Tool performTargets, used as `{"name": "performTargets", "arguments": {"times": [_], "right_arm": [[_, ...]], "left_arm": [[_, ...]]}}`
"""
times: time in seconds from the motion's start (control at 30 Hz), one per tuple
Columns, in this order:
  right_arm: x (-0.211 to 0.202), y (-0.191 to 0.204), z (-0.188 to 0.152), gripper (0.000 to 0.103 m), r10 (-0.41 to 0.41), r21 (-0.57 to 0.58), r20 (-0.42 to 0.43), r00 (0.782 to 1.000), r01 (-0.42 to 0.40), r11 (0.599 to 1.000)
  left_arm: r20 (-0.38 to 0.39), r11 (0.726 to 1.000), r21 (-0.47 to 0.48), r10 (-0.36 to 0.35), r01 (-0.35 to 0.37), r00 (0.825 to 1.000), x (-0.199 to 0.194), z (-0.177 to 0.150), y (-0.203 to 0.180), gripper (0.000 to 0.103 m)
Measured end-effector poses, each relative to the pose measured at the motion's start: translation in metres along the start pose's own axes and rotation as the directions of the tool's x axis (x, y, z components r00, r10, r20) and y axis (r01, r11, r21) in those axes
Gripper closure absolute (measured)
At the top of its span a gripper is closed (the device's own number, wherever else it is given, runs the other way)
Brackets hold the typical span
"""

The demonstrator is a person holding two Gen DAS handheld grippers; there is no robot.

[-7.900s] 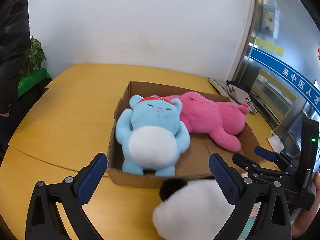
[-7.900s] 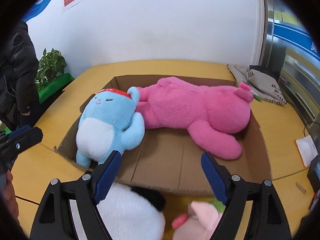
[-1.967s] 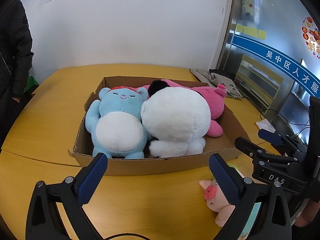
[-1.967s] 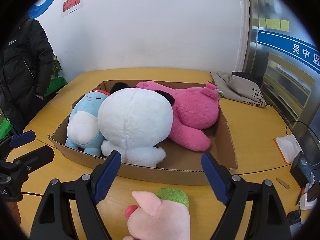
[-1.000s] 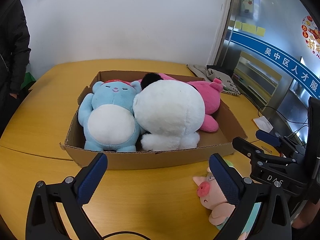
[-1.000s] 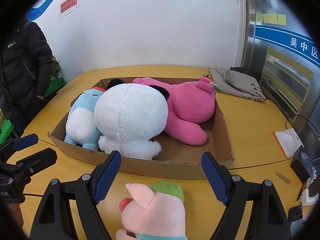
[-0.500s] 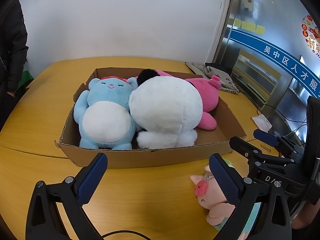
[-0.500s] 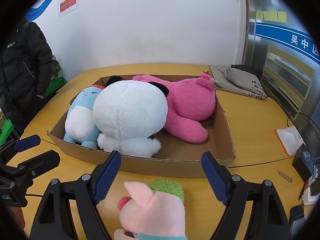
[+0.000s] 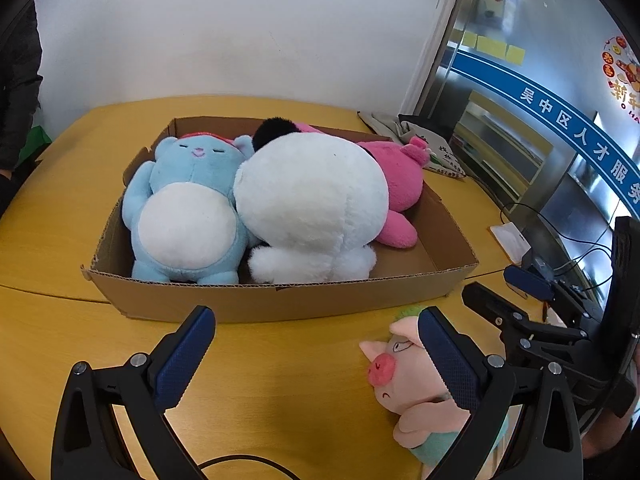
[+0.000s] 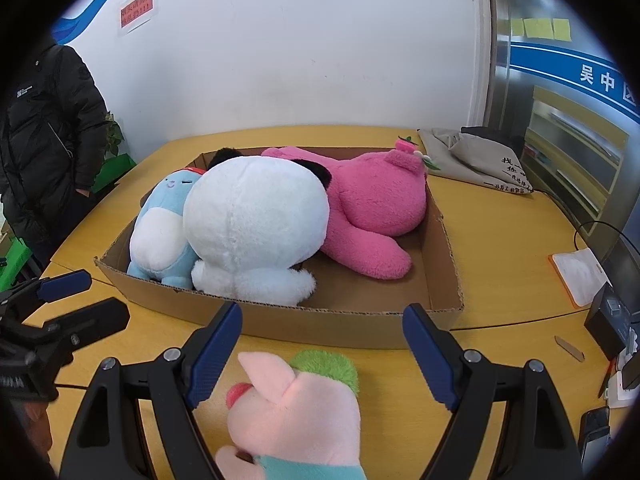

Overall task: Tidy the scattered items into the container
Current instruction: 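Move both tools toward the pink-and-teal pig plush, then close both grippers on the pink-and-teal pig plush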

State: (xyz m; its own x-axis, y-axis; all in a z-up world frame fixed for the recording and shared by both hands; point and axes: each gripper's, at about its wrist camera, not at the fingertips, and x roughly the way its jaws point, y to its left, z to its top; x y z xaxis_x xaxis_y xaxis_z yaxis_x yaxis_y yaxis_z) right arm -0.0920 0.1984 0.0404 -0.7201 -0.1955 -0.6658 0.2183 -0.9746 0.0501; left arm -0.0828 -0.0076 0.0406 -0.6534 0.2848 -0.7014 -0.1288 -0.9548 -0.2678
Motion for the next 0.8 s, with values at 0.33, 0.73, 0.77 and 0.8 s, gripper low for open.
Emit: {"name": "performTargets", "arguments": {"times": [0.33, 0.73, 0.77, 0.8], "right_arm": [[-0.014, -0.017, -0.088, 0.021, 0.225, 0.073, -0.206, 0.952, -0.214, 0.974], [-0.003, 0.004, -0.099, 0.019, 0.307, 0.036, -0.232, 0.923, -0.307, 0.951], [-0.003, 0.005, -0.099, 0.018, 0.300, 0.028, -0.242, 0.923, -0.302, 0.953], [-0.004, 0.005, -0.099, 0.018, 0.292, 0.020, -0.254, 0.922, -0.297, 0.955]], "left_arm": [[-0.248, 0.976, -0.103, -0.212, 0.192, 0.945, 0.078, -0.029, -0.026, 0.000], [-0.301, 0.969, -0.049, -0.244, 0.241, 0.922, 0.093, -0.040, -0.047, 0.013], [-0.306, 0.967, -0.049, -0.251, 0.249, 0.918, 0.094, -0.039, -0.049, 0.017], [-0.310, 0.968, -0.046, -0.250, 0.248, 0.917, 0.094, -0.039, -0.051, 0.018]]}}
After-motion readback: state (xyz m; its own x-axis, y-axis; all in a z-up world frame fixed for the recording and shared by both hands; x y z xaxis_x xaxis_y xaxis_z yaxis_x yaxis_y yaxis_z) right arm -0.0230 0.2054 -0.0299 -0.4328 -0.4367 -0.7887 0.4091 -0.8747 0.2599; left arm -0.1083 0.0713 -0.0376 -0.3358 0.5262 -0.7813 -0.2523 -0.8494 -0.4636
